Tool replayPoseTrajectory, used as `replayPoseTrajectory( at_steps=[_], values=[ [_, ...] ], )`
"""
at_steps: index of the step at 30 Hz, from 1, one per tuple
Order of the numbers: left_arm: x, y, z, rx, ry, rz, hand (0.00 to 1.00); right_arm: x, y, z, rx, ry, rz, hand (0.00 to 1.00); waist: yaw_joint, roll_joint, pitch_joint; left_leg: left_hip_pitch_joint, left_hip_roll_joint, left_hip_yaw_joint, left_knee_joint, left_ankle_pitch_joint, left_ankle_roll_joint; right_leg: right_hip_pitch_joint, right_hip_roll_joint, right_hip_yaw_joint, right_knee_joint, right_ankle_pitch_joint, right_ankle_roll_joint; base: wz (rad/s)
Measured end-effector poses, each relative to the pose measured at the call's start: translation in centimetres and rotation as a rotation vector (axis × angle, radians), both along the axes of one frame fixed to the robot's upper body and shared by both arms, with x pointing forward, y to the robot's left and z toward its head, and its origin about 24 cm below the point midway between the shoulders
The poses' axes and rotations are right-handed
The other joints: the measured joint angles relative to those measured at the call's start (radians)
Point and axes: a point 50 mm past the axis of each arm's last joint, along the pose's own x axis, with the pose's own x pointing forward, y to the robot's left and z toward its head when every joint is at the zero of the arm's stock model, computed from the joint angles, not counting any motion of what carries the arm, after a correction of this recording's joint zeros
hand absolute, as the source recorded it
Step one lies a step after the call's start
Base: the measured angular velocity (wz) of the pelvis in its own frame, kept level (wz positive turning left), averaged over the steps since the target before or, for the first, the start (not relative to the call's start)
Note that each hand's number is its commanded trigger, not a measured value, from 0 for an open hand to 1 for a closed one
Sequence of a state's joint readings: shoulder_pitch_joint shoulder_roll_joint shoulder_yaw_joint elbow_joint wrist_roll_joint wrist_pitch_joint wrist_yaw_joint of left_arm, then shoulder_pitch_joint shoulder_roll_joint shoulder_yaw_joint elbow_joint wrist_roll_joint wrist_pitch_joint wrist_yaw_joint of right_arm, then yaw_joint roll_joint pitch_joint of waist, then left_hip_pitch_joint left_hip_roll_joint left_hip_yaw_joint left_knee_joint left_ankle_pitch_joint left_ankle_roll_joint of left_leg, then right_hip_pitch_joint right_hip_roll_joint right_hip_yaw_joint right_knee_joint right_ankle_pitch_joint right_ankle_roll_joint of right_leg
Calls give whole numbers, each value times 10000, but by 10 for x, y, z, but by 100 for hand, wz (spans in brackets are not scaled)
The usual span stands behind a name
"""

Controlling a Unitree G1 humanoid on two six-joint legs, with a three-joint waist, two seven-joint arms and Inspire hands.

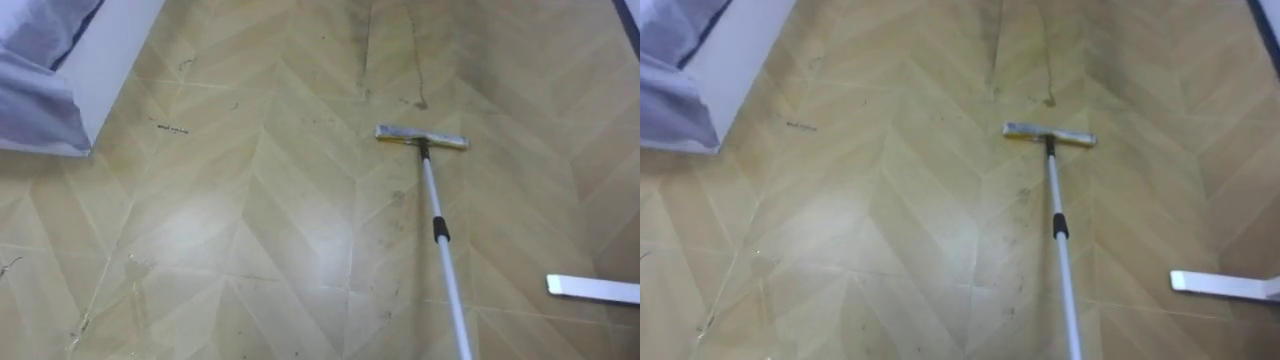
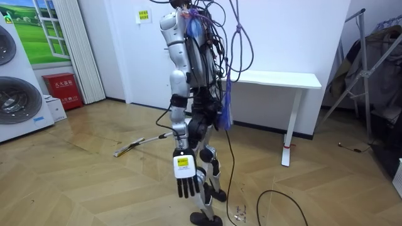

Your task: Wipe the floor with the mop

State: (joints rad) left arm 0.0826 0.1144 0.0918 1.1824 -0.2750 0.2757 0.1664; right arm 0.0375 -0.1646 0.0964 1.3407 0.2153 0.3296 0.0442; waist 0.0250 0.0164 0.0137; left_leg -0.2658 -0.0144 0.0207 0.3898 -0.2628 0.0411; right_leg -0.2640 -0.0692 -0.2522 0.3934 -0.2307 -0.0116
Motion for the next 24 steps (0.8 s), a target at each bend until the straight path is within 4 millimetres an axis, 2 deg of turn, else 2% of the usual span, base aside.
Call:
replayPoseTrajectory(
  at_steps=[1,5,9,10,12,13,15,16,17,18,19,20,21,22,23,24],
  values=[
    [3,-2,0,-56,-61,-28,0,3,-1,0,-126,-159,57,100,-9,56,34,-394,-2,-11,218,0,0,-381,-51,3,253,-24,-9,5],
    [9,-5,0,-50,-191,-369,0,13,-3,0,-463,-608,-58,100,3,58,39,-1786,-195,-71,941,-18,27,-1815,-323,64,1152,-357,-107,13],
    [2,-5,-2,41,335,-504,0,13,-5,1,-615,-660,-269,100,107,44,44,-2632,-241,-239,1679,-134,-15,-2679,-499,34,2123,-679,-209,14],
    [0,-5,-2,66,490,-543,0,13,-8,2,-724,-653,-272,100,119,81,36,-2978,-295,-325,2211,-327,-79,-2971,-537,10,2603,-918,-317,15],
    [-4,-4,-2,114,687,-568,0,15,-10,2,-883,-631,-229,100,270,141,-6,-3530,-316,-542,3093,-560,-211,-3379,-601,-90,3355,-1209,-411,17],
    [-5,-2,-2,164,761,-665,0,17,-11,3,-947,-570,-244,100,323,128,-16,-3901,-318,-601,3742,-708,-344,-3676,-657,-141,3918,-1492,-563,16],
    [-6,0,-1,177,792,-541,0,31,-16,5,-1151,-747,-263,100,511,102,-16,-4639,-214,-528,5112,-680,-526,-4095,-785,-155,4694,-1843,-719,2],
    [-9,1,-1,188,842,-418,0,44,-20,9,-1316,-933,-202,100,683,64,-6,-5347,-85,-443,6450,-287,-822,-4353,-797,-127,5294,-2182,-752,-18],
    [-11,2,-1,243,898,-210,0,60,-25,13,-1421,-1243,-86,100,810,29,17,-6192,24,-356,7830,658,-943,-4525,-812,-105,5754,-2367,-862,-18],
    [-11,2,-1,242,880,-50,0,69,-28,15,-1475,-1438,-70,100,885,-95,59,-6670,53,-336,8597,1411,-980,-4597,-817,-82,5960,-2455,-930,-21],
    [-13,2,-1,196,834,259,0,89,-35,22,-1531,-1885,-74,100,1088,-152,53,-7628,92,-133,10377,2862,-1116,-4761,-855,38,6347,-2564,-1109,-38],
    [-13,1,-1,177,755,450,0,113,-42,32,-1568,-2545,-20,100,1310,-245,91,-8605,231,176,12376,3062,-1020,-4909,-882,222,6585,-2594,-1163,-45],
    [-11,2,-1,204,668,472,0,124,-44,36,-1569,-2841,19,100,1435,-312,133,-8994,280,366,13172,3005,-957,-4950,-883,322,6636,-2573,-1203,-44],
    [-7,4,-1,308,415,483,0,139,-44,42,-1499,-3342,69,100,1583,-446,209,-9523,342,716,14031,2777,-705,-4966,-899,637,6638,-2585,-1180,-24],
    [-8,6,0,412,271,441,0,150,-43,46,-1309,-3721,81,100,1668,-669,300,-9706,337,916,14038,2467,-555,-4879,-1053,839,6605,-2613,-1123,-11],
    [-10,6,0,394,265,384,0,151,-43,46,-1241,-3812,20,100,1670,-670,283,-9684,344,911,13722,2291,-560,-4791,-1063,875,6556,-2636,-1078,17]
  ],
)
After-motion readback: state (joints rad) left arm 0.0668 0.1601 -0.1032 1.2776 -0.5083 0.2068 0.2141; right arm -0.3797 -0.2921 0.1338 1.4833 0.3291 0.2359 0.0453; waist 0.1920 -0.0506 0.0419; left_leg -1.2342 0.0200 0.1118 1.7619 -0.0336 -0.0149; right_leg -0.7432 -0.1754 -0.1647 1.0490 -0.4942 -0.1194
